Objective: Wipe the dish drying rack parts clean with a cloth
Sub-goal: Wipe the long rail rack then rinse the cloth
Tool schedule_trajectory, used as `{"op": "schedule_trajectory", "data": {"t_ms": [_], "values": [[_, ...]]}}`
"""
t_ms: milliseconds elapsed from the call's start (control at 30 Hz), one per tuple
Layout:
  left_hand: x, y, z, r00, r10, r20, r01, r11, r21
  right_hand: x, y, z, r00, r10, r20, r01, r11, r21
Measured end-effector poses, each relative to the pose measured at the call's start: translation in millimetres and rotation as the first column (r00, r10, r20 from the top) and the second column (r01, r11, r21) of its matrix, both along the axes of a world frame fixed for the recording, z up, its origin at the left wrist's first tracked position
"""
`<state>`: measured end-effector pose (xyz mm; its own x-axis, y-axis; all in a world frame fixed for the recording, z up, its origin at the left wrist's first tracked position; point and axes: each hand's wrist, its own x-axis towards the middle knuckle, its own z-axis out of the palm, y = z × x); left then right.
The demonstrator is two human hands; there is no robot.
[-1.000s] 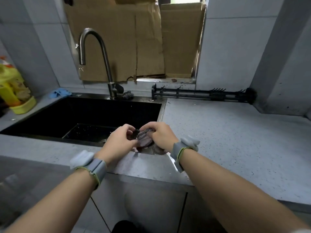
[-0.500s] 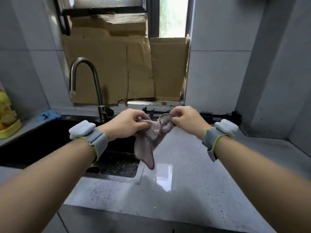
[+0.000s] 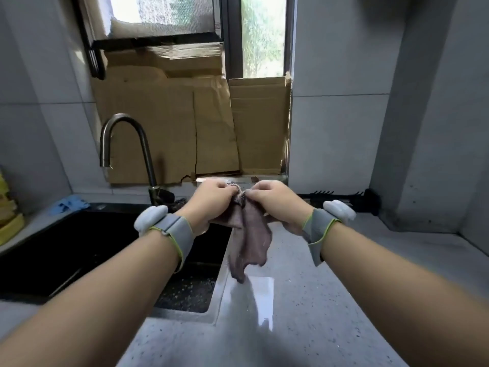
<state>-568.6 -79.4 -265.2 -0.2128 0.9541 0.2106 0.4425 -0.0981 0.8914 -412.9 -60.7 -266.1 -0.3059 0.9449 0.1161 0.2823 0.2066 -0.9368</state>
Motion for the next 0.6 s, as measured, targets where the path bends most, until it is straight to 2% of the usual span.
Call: {"op": "schedule_trajectory", "data": {"t_ms": [100,200,233,300,367,400,500,567,600], "values": [[7.4,-10.4,3.2,0.949,-0.109,0.295,0.121,0.992,-0.025,-12.0,2.1,-4.8,0.998,0.018,-0.065,-0.021,0.999,-0.041],[-8.2,-23.0,8.2,0.829,-0.229,0.51,0.29,0.956,-0.043,-16.5,11.0,-7.1,0.999,0.025,-0.042,-0.026,0.999,-0.031],[-15.1,-27.2,8.3,0.823,-0.261,0.504,0.326,0.945,-0.042,-19.2,12.9,-7.6,1.0,0.024,-0.012,-0.024,1.0,-0.01],[-31.9,-28.9,1.8,0.903,-0.271,0.335,0.302,0.952,-0.044,-26.7,15.5,-6.4,0.999,-0.012,0.032,0.01,0.998,0.059],[-48.2,-31.1,-9.4,0.965,-0.21,0.155,0.217,0.976,-0.03,-36.4,14.9,-1.3,0.999,-0.02,-0.045,0.023,0.998,0.056],[-55.9,-29.1,-19.0,0.973,-0.196,0.123,0.2,0.98,-0.021,-41.2,15.2,2.0,0.991,0.002,-0.135,0.0,1.0,0.013],[-55.4,-28.8,-42.3,0.946,-0.26,0.193,0.264,0.965,0.007,-53.1,13.1,13.7,0.889,0.118,-0.443,-0.187,0.975,-0.116],[-47.7,-19.8,-53.1,0.961,-0.2,0.192,0.197,0.98,0.035,-52.7,15.9,14.6,0.839,0.116,-0.532,-0.23,0.961,-0.153],[-46.8,-13.2,-56.1,0.973,-0.146,0.177,0.141,0.989,0.042,-49.0,18.6,11.5,0.851,0.075,-0.519,-0.194,0.964,-0.179]]}}
